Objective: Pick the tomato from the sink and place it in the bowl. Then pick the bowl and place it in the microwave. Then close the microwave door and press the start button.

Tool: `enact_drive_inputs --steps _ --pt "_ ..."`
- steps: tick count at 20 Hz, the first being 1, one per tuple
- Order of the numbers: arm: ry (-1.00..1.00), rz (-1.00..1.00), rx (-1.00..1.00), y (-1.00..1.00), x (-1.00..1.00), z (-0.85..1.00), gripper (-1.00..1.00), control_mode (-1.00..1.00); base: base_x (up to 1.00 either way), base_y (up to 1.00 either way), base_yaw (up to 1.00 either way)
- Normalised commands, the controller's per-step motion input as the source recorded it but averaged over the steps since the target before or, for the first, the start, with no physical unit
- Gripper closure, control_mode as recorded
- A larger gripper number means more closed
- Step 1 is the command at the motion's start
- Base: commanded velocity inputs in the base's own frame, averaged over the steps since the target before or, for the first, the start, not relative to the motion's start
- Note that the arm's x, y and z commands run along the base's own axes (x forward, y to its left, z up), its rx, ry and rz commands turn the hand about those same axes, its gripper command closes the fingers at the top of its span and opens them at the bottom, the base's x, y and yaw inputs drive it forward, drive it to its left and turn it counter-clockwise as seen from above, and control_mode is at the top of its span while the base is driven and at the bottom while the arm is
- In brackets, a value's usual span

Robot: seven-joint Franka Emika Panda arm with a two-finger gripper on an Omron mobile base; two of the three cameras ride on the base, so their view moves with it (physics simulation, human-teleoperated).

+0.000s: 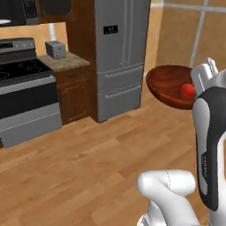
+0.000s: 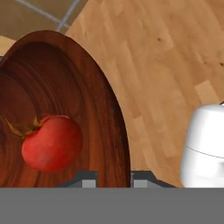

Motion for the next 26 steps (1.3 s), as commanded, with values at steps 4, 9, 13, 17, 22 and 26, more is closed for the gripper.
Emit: enact_drive_inputs --steps 4,9,13,17,22,26 --pt "0.0 0.0 0.0 0.0 0.0 0.0 1.0 1.0 1.0 -0.22 0.5" --pt "0.0 0.0 0.0 0.0 0.0 0.0 1.0 1.0 1.0 -0.23 0.54" --pt "0.0 0.0 0.0 0.0 0.0 0.0 1.0 1.0 1.0 0.07 0.37" --pt "0.0 0.0 0.0 0.0 0.0 0.0 1.0 1.0 1.0 0.41 0.09" --pt "0.0 0.0 0.0 0.0 0.0 0.0 1.0 1.0 1.0 0.5 0.05" --pt "0.0 0.0 0.0 0.0 0.0 0.0 1.0 1.0 1.0 0.4 0.26"
